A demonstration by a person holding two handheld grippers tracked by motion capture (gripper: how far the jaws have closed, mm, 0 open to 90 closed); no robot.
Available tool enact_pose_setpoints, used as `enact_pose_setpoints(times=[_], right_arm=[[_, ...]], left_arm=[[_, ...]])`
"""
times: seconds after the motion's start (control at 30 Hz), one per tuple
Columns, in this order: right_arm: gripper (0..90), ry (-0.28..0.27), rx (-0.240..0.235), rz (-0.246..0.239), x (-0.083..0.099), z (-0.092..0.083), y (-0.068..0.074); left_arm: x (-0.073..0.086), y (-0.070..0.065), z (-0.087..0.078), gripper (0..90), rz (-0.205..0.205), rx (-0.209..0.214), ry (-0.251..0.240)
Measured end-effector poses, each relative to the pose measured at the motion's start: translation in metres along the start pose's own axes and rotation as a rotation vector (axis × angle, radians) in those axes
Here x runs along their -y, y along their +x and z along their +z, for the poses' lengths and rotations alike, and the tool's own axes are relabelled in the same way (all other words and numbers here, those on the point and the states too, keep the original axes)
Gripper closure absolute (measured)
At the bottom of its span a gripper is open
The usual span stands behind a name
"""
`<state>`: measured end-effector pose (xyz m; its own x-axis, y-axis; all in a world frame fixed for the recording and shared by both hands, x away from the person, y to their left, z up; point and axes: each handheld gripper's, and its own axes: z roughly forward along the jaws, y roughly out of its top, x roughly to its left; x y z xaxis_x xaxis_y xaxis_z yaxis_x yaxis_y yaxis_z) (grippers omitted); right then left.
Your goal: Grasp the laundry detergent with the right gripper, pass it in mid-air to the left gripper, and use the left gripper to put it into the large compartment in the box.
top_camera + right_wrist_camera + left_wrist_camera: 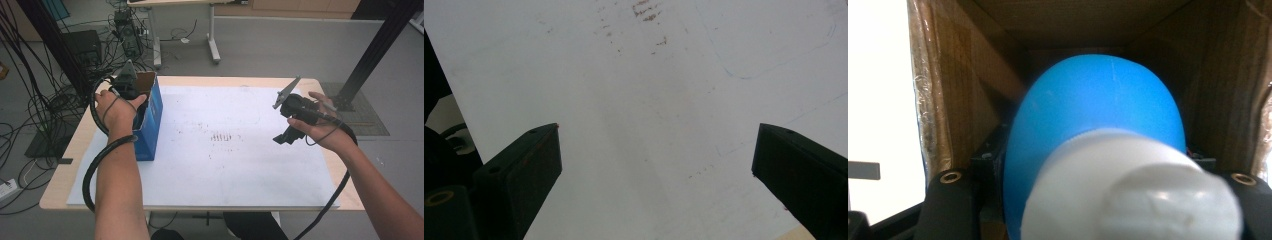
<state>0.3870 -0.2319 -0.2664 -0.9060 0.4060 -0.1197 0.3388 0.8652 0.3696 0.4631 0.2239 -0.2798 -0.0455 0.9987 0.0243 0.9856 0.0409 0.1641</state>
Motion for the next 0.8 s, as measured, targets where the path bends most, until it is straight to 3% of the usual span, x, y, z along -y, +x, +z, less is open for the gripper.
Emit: enact_pose_setpoints(times=[0.8], right_arm=[[5.6, 0.001, 0.0, -0.003, -0.0004, -0.0014, 0.0002]], left_arm=[[0.0001, -0.0003, -0.0018, 35.2, 0.004, -0.004, 0.005]])
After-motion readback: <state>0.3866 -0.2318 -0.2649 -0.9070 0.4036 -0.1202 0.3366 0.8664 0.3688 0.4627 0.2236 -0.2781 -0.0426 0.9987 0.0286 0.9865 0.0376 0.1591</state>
